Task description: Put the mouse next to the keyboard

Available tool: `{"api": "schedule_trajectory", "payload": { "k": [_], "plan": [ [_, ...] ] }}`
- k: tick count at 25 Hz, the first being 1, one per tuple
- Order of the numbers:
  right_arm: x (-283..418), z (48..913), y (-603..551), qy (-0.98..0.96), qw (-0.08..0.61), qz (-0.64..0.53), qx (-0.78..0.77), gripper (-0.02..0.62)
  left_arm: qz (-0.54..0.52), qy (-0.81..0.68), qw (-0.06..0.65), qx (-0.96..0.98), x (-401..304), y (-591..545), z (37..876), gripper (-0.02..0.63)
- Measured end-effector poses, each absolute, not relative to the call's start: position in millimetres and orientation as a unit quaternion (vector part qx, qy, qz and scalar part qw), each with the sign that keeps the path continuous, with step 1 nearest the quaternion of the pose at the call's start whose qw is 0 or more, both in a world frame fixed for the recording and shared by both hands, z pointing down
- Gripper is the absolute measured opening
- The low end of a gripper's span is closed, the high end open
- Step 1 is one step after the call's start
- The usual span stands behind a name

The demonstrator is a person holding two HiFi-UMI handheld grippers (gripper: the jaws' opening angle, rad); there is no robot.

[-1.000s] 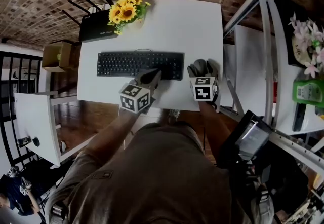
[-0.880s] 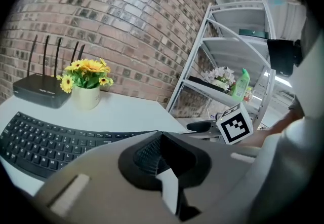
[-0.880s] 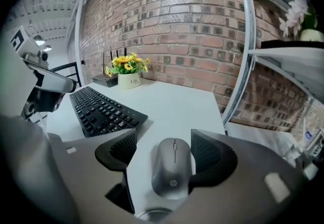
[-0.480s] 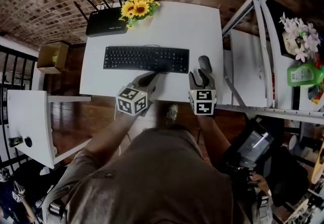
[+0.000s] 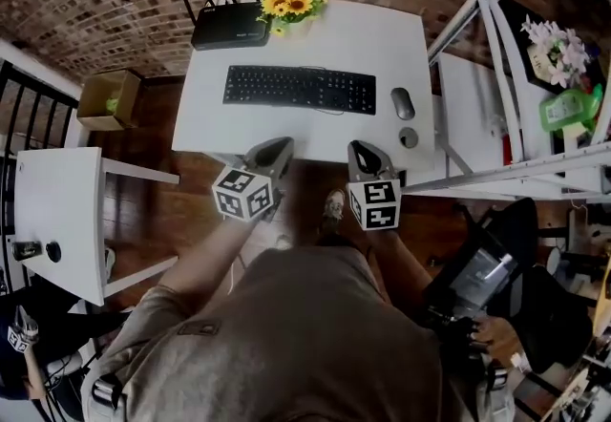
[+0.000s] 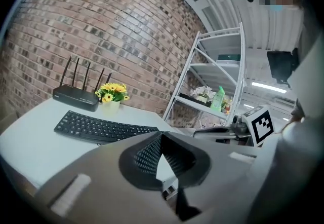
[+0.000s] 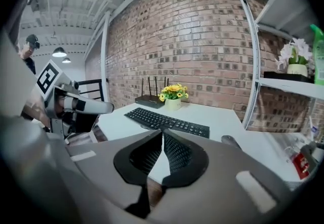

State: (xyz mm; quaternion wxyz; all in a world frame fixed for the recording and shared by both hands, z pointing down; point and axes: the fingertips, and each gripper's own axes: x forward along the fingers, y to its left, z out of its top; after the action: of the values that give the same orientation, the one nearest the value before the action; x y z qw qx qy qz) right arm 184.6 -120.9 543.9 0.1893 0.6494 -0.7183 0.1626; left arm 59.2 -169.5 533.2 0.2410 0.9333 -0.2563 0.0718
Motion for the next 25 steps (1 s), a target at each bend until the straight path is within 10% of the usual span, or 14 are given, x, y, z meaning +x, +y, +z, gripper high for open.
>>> {"api": "schedule_trajectory", "payload": {
  "k": [25],
  "plan": [
    [138,503,-23,-0.745,0.122,0.171,0.633,0.014,0.019,-0.243,0.224,0.944,42,-87,487,-0.007]
  ]
}}
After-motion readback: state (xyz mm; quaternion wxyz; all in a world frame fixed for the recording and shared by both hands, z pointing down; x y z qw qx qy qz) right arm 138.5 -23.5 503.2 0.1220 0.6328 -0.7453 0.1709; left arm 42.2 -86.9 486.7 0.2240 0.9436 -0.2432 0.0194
